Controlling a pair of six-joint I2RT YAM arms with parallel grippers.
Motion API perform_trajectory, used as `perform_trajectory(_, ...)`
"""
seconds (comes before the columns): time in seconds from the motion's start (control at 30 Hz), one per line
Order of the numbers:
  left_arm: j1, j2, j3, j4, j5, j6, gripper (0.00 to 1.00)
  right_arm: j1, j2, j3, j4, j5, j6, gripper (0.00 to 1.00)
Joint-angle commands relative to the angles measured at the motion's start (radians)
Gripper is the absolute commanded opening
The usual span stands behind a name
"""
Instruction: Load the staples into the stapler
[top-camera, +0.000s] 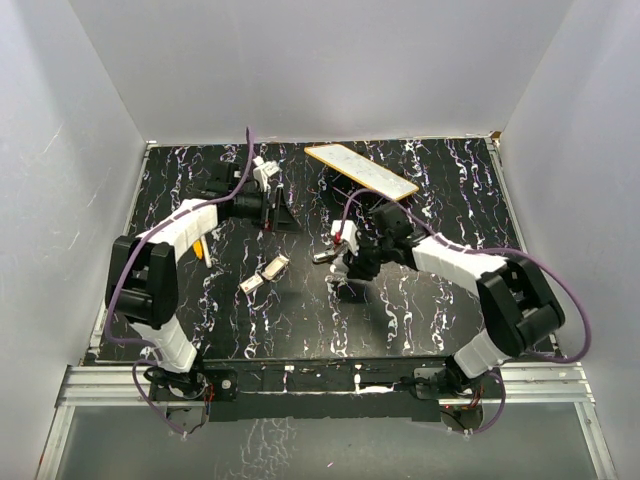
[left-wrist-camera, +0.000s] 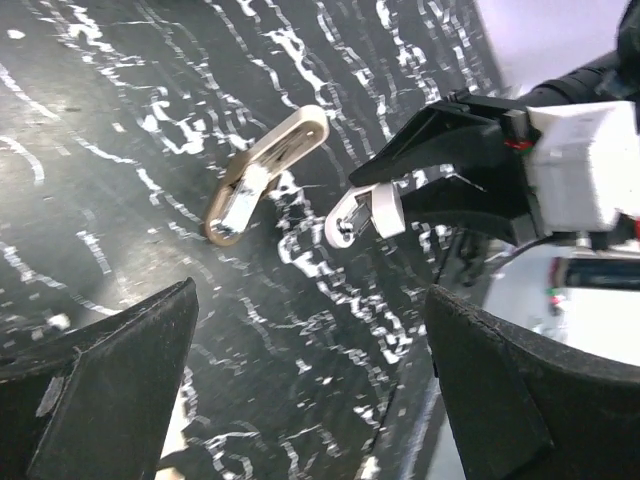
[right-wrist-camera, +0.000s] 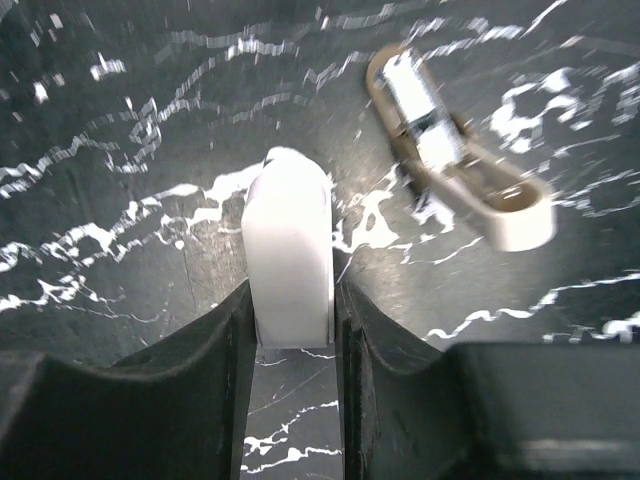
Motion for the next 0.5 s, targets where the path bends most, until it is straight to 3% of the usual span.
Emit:
perform_trajectory(0.0, -0.055, 0.005, 0.022, 0.155, 0.118, -0.277, 0.94, 0.004, -0.12, 0.121, 0.016, -0.026, 0.096, 0.08)
perform_trajectory(0.3, -0.134, 0.071, 0.02, 0.4, 0.198, -0.665, 0.97, 0.004, -0.127, 0.301, -0.076, -0.038, 0.157, 0.08)
perform_trajectory(0.47, -0.161, 0.091, 0.012, 0.509, 0.223, -0.785, 0.97, 0.005, -0.115, 0.317, -0.073, -0.035, 0.162, 0.08)
